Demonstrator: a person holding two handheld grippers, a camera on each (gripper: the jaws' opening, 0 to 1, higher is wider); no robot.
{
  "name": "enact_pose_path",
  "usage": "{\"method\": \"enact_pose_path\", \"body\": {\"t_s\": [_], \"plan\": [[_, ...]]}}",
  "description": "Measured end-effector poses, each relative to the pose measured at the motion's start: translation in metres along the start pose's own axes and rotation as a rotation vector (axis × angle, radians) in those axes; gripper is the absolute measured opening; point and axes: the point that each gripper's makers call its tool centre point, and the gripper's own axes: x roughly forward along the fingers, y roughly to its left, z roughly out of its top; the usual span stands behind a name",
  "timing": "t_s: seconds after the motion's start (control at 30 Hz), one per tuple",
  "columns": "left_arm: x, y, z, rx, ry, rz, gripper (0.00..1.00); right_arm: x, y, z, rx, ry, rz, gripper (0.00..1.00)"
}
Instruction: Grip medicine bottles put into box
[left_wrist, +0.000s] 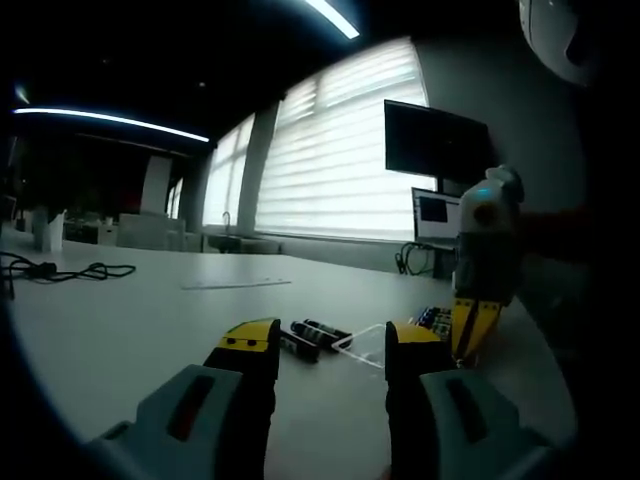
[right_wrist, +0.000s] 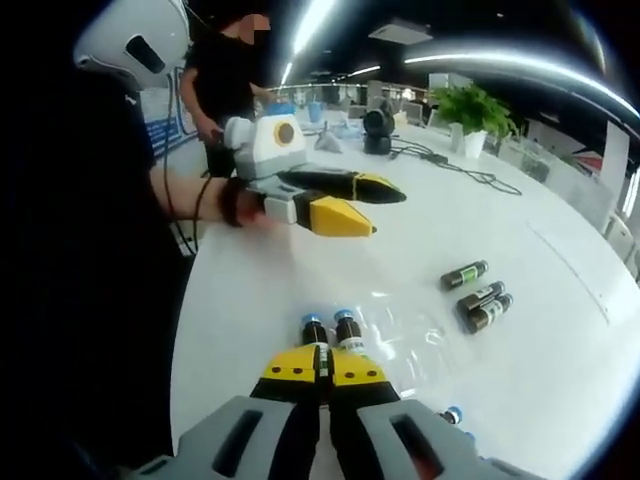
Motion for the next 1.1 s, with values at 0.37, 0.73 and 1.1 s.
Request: {"method": "enact_pose_path", "body": {"t_s": [0.37, 0.73, 1.1], "plan": [[-0.001, 0.001, 0.0, 0.001, -0.006, -0.002, 0.34, -0.002, 0.0, 0.006, 0.021, -0.035, -0.021, 0.03], [-0.002, -0.001, 0.002, 0.01, -0.013, -0.005, 0.34, -0.013, -0.024, 0.023, 0.084, -0.122, -0.11, 0.1], [-0.002, -0.003, 0.004, 0.013, -0.023, -0.012, 0.34, -0.011, -0.063, 0.023, 0.263, -0.072, -0.228, 0.11]]}}
